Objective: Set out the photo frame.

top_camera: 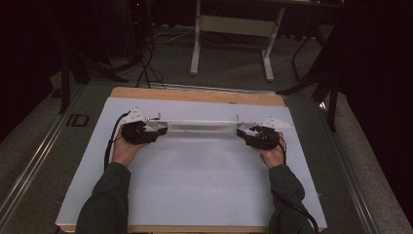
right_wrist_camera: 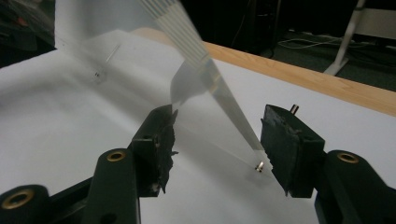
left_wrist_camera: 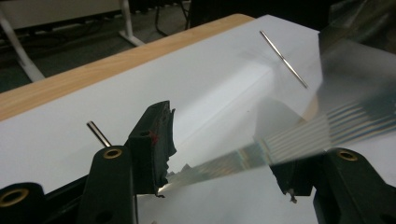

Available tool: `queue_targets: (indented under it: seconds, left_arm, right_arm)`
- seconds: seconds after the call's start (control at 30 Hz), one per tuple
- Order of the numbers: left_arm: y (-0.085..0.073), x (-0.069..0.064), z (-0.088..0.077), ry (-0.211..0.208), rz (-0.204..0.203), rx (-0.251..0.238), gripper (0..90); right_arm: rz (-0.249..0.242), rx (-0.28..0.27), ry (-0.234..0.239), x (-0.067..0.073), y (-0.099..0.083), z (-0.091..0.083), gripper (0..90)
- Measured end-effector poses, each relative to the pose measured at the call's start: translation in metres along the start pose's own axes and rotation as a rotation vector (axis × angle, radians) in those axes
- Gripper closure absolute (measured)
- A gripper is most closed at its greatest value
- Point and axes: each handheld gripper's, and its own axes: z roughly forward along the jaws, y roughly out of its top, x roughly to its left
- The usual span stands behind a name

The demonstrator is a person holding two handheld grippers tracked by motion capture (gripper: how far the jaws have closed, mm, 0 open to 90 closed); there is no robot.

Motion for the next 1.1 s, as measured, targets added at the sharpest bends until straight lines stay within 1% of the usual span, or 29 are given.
queue_targets:
  seconds: [0.13, 0.37, 0.47, 0.57, 0.6, 0.73, 0.87, 1.1]
  left_arm:
    - [0.0002, 0.0008, 0.0007, -0.002, -0.013, -0.004, 43.2]
    - [-0.0003, 0.0017, 0.0008, 0.000, -0.019, -0.012, 42.7]
    - [0.0000, 0.0028, 0.0000, 0.020, -0.030, -0.014, 38.3]
    - [-0.0007, 0.0019, -0.0019, 0.047, -0.022, -0.034, 38.4]
    - [-0.0008, 0.0009, -0.0026, 0.059, -0.017, -0.042, 38.8]
    - [-0.0002, -0.0023, -0.0048, 0.080, 0.011, -0.063, 45.1]
    - [0.0007, -0.0041, -0.0052, 0.101, 0.027, -0.074, 46.7]
    - [0.0008, -0.0032, -0.0035, 0.115, 0.012, -0.094, 47.0]
  right_arm:
    - [0.007, -0.007, 0.001, -0.0012, 0.0021, 0.0004, 44.1]
    - [0.013, -0.010, 0.000, -0.0024, 0.0029, 0.0021, 43.8]
    - [0.021, -0.011, 0.001, -0.0031, 0.0032, 0.0019, 44.0]
    - [0.029, -0.025, 0.005, -0.0036, 0.0049, 0.0006, 44.7]
    - [0.029, -0.026, 0.003, -0.0036, 0.0060, 0.0001, 45.0]
    - [0.035, -0.024, -0.002, -0.0041, 0.0091, 0.0008, 45.6]
    - [0.041, -0.029, 0.000, -0.0058, 0.0100, 0.0017, 46.0]
    - [0.041, -0.050, 0.013, -0.0097, 0.0100, 0.0042, 46.7]
